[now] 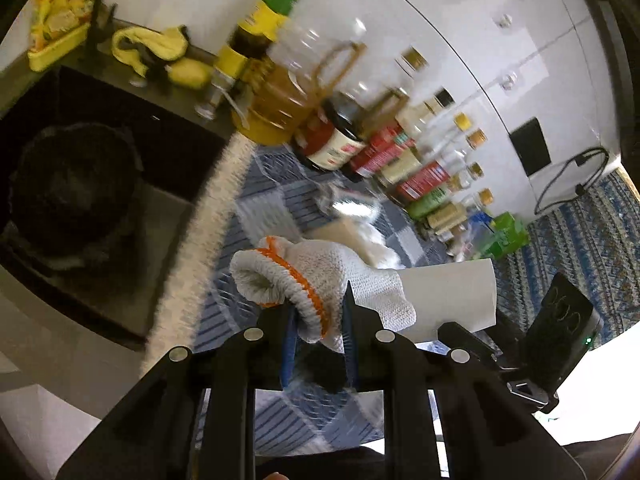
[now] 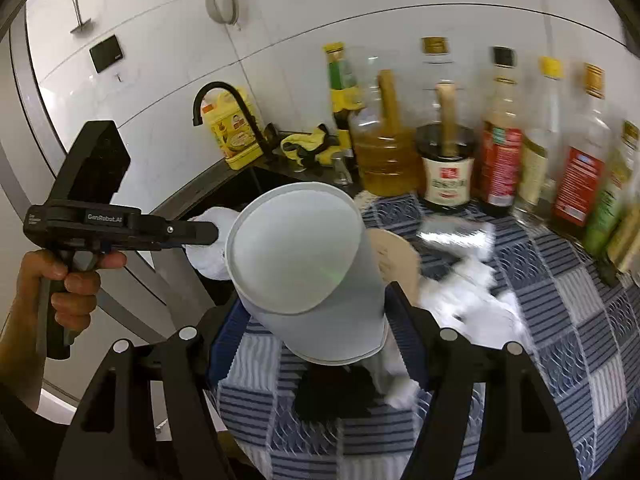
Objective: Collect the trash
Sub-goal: 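Carry the glove with the left tool while the right tool carries the cup over the sink bin, then open the left tool dropping the glove while the right tool drops the cup into the bin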
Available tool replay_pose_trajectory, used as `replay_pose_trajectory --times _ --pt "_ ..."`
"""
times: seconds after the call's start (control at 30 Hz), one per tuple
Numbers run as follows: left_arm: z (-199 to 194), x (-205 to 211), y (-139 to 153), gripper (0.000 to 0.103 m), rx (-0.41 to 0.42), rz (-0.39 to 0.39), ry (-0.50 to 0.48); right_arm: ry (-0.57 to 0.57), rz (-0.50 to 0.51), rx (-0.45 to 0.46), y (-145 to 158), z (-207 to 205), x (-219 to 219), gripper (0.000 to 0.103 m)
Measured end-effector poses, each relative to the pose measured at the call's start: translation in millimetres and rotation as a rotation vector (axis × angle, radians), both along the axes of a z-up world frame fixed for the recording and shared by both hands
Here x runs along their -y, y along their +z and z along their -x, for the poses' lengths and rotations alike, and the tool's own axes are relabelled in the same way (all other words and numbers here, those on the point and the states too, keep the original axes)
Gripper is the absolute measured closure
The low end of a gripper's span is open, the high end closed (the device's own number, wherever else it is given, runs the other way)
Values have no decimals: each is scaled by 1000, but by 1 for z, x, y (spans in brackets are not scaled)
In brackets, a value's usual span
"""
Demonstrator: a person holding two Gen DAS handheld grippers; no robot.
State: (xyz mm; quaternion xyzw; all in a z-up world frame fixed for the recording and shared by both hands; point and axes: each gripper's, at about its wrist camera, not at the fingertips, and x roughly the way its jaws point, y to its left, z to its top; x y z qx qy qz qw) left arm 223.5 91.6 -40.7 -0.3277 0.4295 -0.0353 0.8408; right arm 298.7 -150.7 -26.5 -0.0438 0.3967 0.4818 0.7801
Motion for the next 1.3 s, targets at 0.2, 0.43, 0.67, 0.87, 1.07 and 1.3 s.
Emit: replay_pose_trajectory --times 0.2,0.43,0.67,0.87,1.07,1.3 --pt "6 -69 5 85 -32 -64 36 34 11 -15 -2 7 -77 36" --pt "11 -134 8 85 -66 -187 45 57 38 -28 -11 12 -164 36" --pt "10 -192 5 85 -100 -287 31 77 75 -32 -19 7 -239 36" --pt "4 -228 0 85 -126 -342 -16 69 103 -42 -33 0 -285 36" --pt "-10 -256 -14 85 -160 -354 -76 35 129 -68 -56 -11 -318 36" --pt "-30 -280 -36 85 -188 -317 -143 -1 165 -105 -76 -21 -347 36"
